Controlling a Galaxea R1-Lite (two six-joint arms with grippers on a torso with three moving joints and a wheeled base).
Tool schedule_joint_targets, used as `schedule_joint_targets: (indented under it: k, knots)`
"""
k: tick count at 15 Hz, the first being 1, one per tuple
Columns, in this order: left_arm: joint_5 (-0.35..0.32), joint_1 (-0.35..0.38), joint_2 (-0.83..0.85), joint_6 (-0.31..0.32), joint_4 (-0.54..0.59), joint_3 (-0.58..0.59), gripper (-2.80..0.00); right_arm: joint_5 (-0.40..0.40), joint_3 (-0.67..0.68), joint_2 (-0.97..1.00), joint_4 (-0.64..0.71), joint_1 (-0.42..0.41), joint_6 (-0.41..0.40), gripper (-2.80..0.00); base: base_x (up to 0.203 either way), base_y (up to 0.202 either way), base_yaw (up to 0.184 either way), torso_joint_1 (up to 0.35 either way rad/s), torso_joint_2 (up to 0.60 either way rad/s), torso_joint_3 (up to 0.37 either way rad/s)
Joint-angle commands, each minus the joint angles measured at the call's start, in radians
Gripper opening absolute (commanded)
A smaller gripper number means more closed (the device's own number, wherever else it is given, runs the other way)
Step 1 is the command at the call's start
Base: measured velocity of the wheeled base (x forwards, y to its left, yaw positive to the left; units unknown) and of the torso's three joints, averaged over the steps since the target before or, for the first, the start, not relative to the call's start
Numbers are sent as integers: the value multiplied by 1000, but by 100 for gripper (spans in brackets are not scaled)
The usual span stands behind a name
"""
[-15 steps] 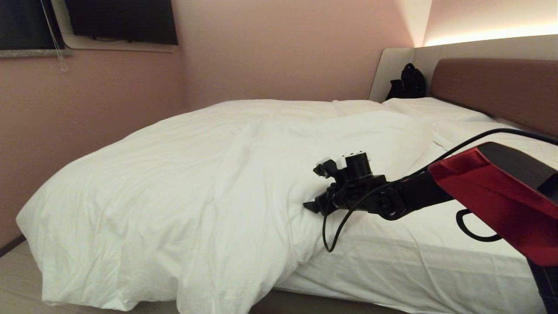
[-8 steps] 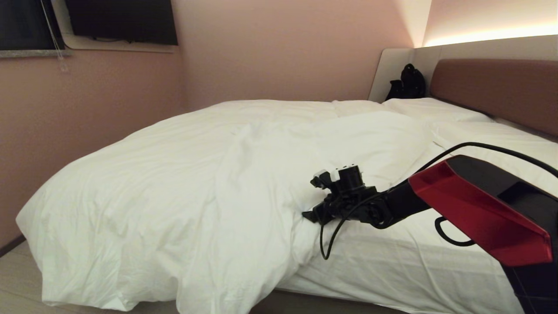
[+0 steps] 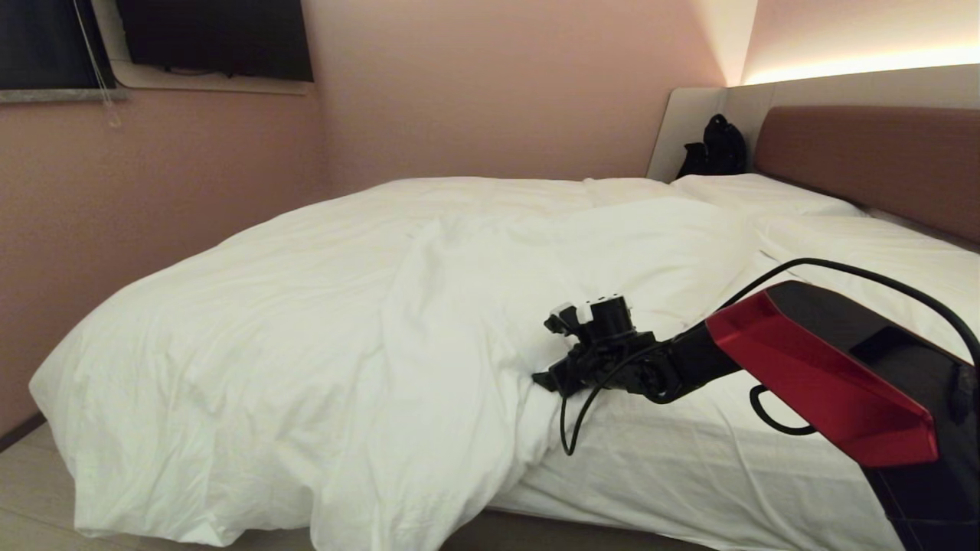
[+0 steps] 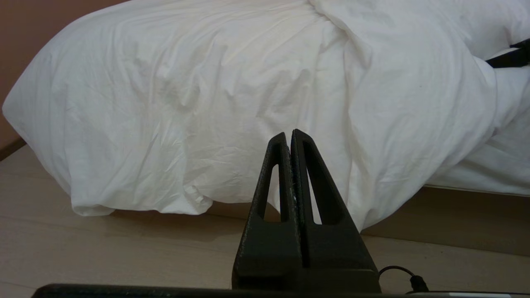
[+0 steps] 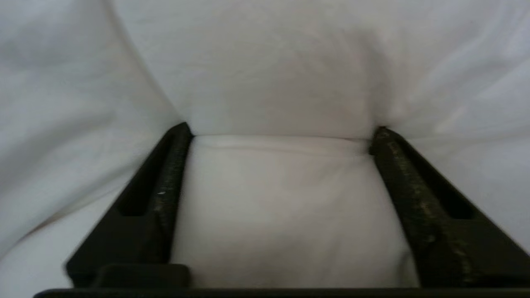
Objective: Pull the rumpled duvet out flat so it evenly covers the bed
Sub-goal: Hold the folded corner of the quilt
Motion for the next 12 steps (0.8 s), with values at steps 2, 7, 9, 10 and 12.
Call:
schedule_joint_targets:
  k: [2,7,9,10,12]
  knots:
    - [0,0,0,0,0,0,-280,-2,0,9,3,0,-1,-280,0,0,0,0,0,0]
    - [0,0,0,0,0,0,-280,-13,6,-50,1,0,34,-280,0,0,0,0,0,0]
    - [0,0,0,0,0,0,-280,-16,8,-64,3,0,45,-280,0,0,0,0,0,0]
    - [0,0,0,0,0,0,-280,-15,12,-78,3,0,51,-280,0,0,0,0,0,0]
    - [0,0,0,0,0,0,-280,-15,34,-143,3,0,65,-280,0,0,0,0,0,0]
